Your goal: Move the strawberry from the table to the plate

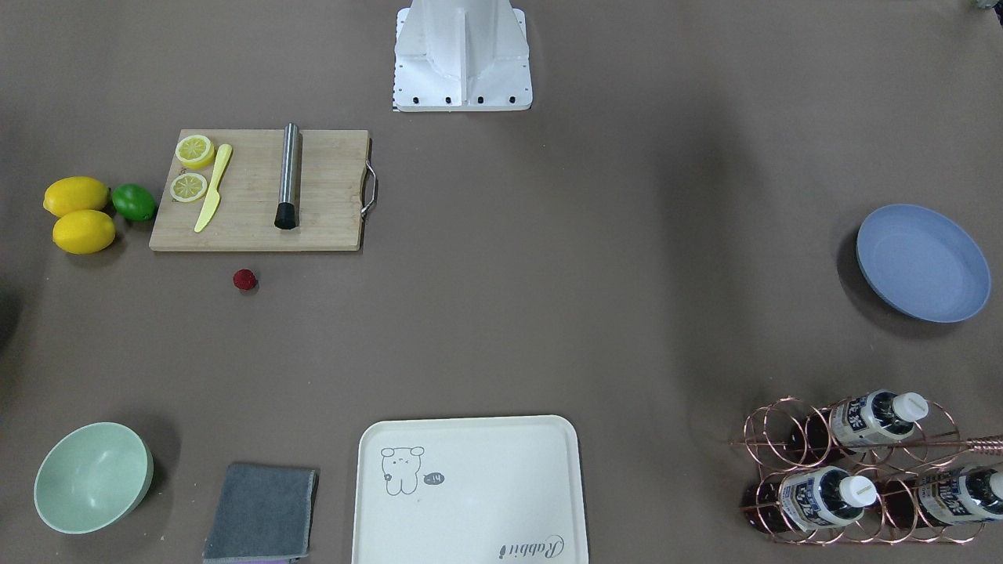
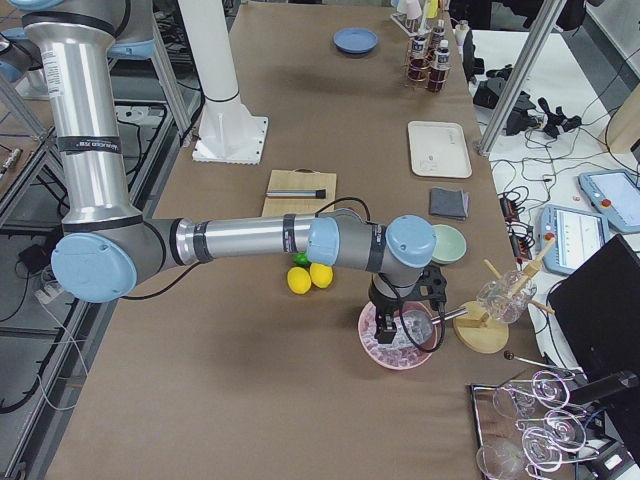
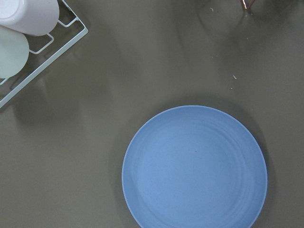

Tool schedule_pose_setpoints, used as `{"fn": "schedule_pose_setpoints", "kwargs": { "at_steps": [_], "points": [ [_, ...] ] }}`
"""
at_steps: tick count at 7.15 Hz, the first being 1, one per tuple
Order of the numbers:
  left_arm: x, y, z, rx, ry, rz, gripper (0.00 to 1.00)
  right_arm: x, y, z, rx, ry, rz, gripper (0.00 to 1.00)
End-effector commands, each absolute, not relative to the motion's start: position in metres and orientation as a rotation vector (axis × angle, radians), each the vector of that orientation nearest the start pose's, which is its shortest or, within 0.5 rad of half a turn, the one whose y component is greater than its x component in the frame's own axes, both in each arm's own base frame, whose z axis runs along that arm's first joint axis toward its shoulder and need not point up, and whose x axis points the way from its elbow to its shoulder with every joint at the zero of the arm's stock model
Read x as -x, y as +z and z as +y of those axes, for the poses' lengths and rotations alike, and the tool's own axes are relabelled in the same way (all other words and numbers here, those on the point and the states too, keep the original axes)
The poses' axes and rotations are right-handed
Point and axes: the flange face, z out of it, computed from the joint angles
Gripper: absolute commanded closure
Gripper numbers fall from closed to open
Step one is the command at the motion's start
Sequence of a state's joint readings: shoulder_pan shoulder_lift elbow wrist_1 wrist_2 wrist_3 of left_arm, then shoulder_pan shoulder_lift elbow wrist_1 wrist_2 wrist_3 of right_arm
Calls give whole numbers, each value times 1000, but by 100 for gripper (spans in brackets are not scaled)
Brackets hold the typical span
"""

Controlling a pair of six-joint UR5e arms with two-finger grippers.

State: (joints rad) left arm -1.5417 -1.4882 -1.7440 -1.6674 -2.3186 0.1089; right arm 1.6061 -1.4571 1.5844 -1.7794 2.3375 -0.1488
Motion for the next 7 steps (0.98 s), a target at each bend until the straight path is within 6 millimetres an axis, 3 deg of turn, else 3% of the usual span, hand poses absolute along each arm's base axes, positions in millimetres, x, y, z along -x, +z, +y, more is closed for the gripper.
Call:
{"fn": "schedule_pose_setpoints", "kwargs": {
  "at_steps": [1, 7],
  "points": [
    [52, 605, -469, -209, 204, 738, 2, -83, 615, -528, 9, -75, -771, 0],
    [52, 610, -468, -197, 197, 742, 2, -83, 614, -529, 6, -76, -770, 0]
  ]
}}
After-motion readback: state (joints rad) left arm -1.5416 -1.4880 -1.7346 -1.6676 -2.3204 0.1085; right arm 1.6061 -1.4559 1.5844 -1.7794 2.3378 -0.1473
